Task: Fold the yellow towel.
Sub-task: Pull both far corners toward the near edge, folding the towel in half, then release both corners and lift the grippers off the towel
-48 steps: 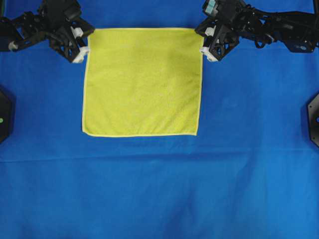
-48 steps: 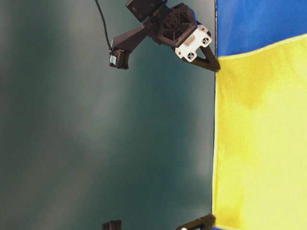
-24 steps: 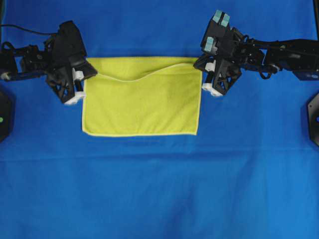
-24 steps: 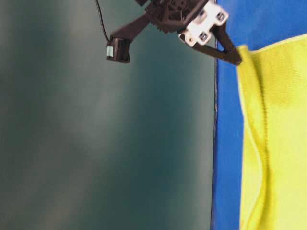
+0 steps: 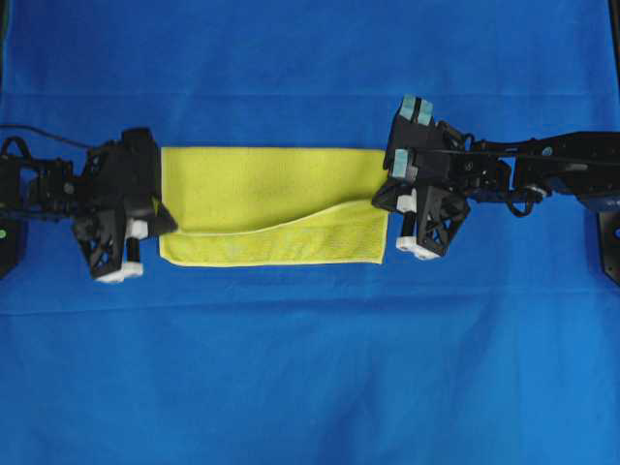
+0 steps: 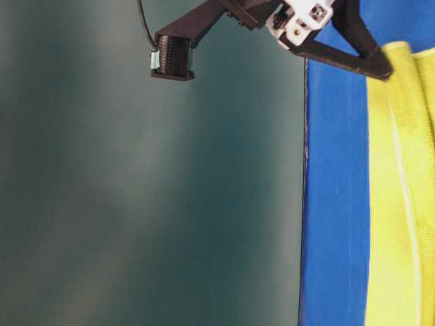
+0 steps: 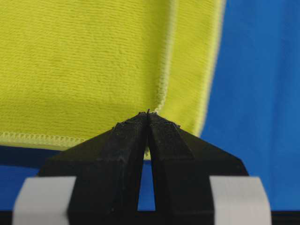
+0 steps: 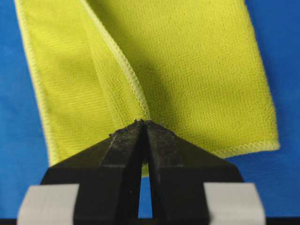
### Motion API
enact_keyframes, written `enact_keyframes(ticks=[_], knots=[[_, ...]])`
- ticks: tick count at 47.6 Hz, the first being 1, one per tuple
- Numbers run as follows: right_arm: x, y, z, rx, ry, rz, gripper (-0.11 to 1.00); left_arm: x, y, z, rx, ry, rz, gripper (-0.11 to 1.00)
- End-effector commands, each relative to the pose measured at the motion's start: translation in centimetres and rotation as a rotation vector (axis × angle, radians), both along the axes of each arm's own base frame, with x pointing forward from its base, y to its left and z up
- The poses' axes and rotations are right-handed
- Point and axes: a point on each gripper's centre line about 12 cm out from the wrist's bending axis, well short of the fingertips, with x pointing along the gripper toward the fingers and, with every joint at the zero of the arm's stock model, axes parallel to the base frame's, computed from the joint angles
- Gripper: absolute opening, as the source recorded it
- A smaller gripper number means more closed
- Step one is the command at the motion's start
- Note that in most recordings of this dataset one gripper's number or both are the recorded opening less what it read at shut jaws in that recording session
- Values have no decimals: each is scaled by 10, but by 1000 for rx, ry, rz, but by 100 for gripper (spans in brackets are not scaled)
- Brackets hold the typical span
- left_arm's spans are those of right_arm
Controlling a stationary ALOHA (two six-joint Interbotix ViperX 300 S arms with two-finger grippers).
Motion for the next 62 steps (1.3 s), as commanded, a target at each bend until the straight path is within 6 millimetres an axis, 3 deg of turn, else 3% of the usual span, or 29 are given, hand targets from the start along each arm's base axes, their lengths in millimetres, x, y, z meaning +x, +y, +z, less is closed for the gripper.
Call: enact_keyframes(ticks=[1,27,30,34,36,39,43,46,53,62], knots=[[5,8,11,7,-33,16,2,2,-8,5,-9,-21,-24,2],[12,30,11,25,-37,63,3,6,-19,8,-22,-52,-53,3],[13,31,11,25,-37,65,3,7,-19,9,-20,-55,-55,7],[15,31,12,24,-44,66,4,7,-19,10,-20,-58,-55,22],[16,32,13,24,-47,68,10,7,-19,10,-20,-61,-55,33],[17,34,15,23,-49,75,29,8,-19,13,-15,-69,-61,48],[17,36,19,19,-49,87,54,8,-19,20,-9,-90,-65,58],[15,35,25,17,-54,92,65,9,-18,27,1,-114,-69,58],[11,31,46,-12,-108,105,57,8,-3,36,40,-147,-44,57],[6,-4,50,-33,-116,17,58,10,31,35,93,-138,43,57]])
